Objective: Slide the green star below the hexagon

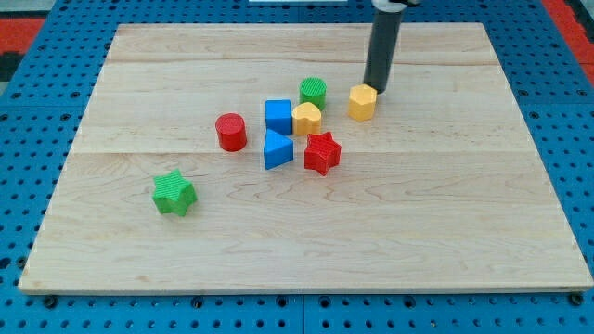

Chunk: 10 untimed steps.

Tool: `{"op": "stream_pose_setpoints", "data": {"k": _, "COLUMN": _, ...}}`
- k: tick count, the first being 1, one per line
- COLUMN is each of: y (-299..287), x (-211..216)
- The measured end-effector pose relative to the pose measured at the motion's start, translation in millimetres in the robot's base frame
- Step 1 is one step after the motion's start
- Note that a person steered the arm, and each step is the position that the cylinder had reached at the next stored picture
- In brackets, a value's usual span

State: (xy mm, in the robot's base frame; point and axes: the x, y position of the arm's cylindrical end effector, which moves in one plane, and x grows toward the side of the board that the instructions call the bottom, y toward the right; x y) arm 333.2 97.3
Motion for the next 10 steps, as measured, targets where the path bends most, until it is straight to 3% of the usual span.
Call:
{"op": "stream_pose_setpoints", "data": {"k": 2, "y": 39, "x": 52}}
{"op": "stream_pose_setpoints", "data": {"k": 3, "y": 132, "x": 137}}
{"op": "stream_pose_setpoints", "data": {"k": 4, "y": 31, "x": 247}}
{"op": "stream_pose_setpoints", "data": {"k": 5, "y": -80, "x": 286}}
{"op": "stream_pose_setpoints", "data": {"k": 7, "y": -261, "x": 246}}
{"op": "stream_pose_setpoints", "data": {"k": 8, "y": -291, "x": 231}}
{"op": "stream_pose_setpoints", "data": {"k": 10, "y": -282, "x": 173}}
